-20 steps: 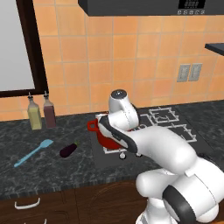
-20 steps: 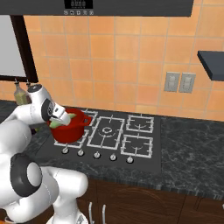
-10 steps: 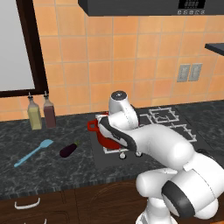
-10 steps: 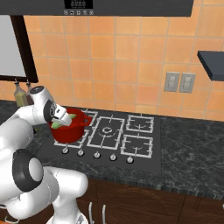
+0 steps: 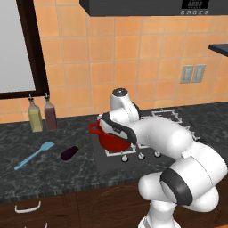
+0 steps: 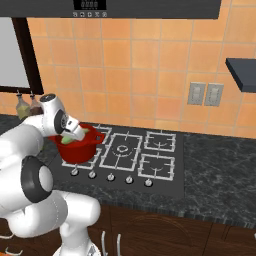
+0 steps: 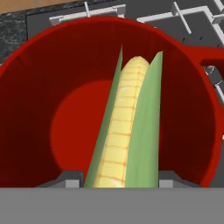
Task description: Put the eggplant and corn in the pot. Retrieve the spatula and lightly stir the vegetables in the pot.
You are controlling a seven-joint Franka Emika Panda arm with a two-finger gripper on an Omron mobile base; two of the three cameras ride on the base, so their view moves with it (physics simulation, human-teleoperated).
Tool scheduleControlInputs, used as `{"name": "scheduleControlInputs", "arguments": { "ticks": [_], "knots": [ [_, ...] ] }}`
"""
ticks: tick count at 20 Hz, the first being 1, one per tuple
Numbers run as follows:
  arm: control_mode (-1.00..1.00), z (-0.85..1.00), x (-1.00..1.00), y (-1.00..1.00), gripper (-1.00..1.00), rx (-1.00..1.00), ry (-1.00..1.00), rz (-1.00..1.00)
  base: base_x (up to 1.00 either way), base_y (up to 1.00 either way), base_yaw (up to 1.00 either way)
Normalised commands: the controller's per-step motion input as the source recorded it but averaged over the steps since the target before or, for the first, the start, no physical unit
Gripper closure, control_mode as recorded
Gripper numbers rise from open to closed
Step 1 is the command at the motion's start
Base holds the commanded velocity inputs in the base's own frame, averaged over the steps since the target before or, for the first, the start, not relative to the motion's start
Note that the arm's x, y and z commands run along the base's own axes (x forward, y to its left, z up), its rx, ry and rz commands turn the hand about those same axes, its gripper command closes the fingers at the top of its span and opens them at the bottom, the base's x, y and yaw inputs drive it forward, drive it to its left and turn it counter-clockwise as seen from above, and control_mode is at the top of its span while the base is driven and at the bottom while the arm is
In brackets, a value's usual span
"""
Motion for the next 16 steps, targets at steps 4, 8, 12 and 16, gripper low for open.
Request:
{"name": "scheduleControlInputs", "arguments": {
  "ticks": [4,8,12,16],
  "knots": [
    [-1.0,-0.05,0.13,0.0,1.0,0.0,0.0,0.0,0.0,0.0,0.0],
    [-1.0,-0.17,0.14,0.0,1.0,0.0,0.0,0.0,0.0,0.0,0.0],
    [-1.0,-0.17,0.09,0.0,1.0,0.0,0.0,0.0,0.0,0.0,0.0],
    [-1.0,-0.14,0.16,0.0,1.0,0.0,0.0,0.0,0.0,0.0,0.0]
  ]
}}
